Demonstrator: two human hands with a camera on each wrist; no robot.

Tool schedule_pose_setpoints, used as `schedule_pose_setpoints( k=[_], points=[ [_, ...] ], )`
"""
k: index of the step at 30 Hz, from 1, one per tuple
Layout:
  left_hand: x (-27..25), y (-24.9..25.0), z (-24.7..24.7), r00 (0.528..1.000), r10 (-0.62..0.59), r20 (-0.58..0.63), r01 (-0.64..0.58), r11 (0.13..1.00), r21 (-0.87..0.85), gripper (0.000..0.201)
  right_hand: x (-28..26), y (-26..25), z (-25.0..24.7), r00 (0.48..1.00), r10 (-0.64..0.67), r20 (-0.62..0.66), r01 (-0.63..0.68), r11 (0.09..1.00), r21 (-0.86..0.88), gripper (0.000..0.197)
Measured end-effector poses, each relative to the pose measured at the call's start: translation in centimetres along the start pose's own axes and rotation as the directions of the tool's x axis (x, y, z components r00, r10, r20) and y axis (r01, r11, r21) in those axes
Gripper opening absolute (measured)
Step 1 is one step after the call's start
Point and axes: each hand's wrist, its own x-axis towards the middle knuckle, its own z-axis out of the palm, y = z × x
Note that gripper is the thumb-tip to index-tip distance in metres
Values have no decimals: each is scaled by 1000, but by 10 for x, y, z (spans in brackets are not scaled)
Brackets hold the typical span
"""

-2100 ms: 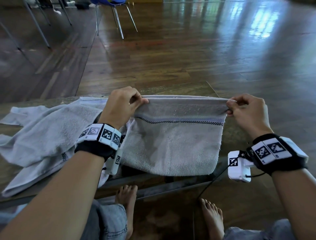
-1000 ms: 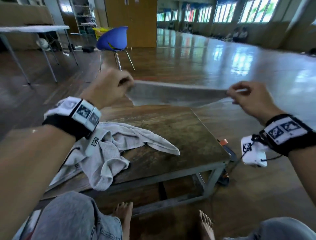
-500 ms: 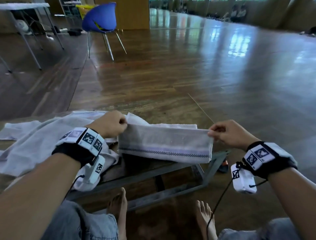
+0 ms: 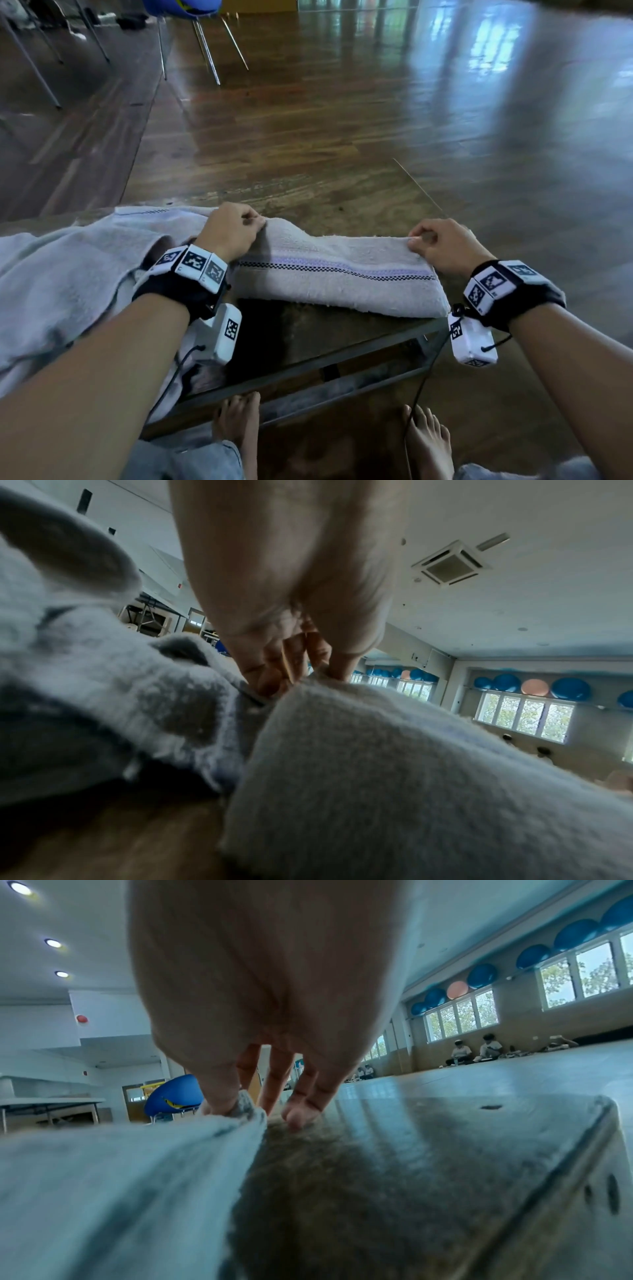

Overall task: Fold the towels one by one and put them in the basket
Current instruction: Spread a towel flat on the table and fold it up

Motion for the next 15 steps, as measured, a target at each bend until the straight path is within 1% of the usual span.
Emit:
schedule_pose_setpoints(
  k=[2, 5, 7, 10, 13, 15],
  points=[
    [0, -3, 4, 1000, 0, 21, 0, 1000, -11, 21, 1, -1, 4, 1000, 2, -12, -3, 999, -43, 8],
    [-2, -10, 3, 1000, 2, 13, -2, 1000, -3, 23, 0, -3, 3, 1000, 11, -9, -12, 998, -55, 8],
    [-3, -15, -1, 1000, 14, -12, -13, 999, 39, 25, -2, -5, 2, 1000, -4, 12, 5, 998, -60, 10],
    [-6, -16, -6, 998, 48, -45, -43, 994, 101, 19, -6, -8, 2, 1000, -25, 13, 26, 997, -73, 11],
    [-8, -6, -10, 988, 103, -116, -91, 990, 107, 13, -6, -13, -5, 1000, -13, -12, 13, 999, -47, 9],
    [-7, 6, -15, 969, 163, -184, -148, 984, 95, 14, -5, -19, -18, 998, -12, -69, 10, 1000, -26, 7]
  ],
)
